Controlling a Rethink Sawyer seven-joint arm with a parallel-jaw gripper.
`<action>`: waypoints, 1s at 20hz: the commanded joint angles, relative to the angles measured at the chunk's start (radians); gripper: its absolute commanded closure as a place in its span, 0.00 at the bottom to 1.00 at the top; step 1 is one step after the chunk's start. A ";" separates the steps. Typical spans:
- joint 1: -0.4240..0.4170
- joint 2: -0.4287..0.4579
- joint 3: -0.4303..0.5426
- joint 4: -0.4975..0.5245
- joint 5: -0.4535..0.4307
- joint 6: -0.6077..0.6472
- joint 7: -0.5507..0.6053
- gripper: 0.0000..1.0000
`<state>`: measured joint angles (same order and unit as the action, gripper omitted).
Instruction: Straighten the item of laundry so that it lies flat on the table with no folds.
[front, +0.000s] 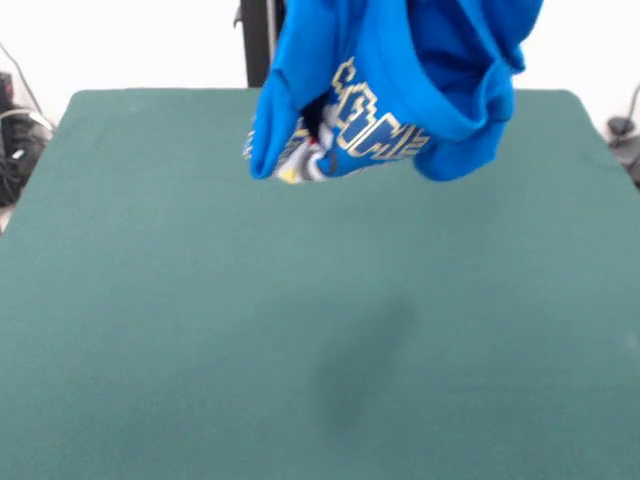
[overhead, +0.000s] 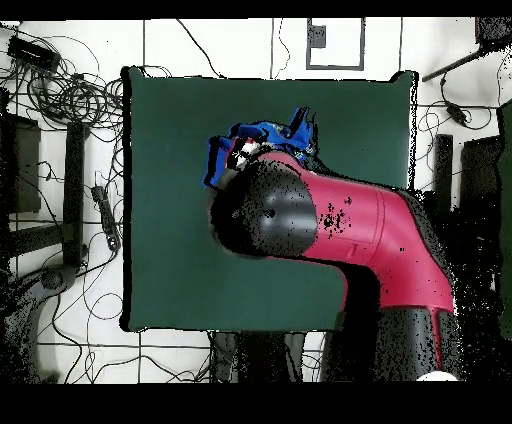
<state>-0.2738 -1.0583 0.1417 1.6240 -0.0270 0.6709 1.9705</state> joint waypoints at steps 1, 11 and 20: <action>-0.026 0.007 0.147 0.168 -0.049 -0.173 -0.117 1.00; -0.070 -0.010 0.213 0.203 -0.113 -0.305 -0.068 1.00; -0.086 -0.005 0.239 0.208 -0.159 -0.356 -0.028 1.00</action>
<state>-0.3636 -1.0741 0.2609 1.6883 -0.1350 0.3699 1.9705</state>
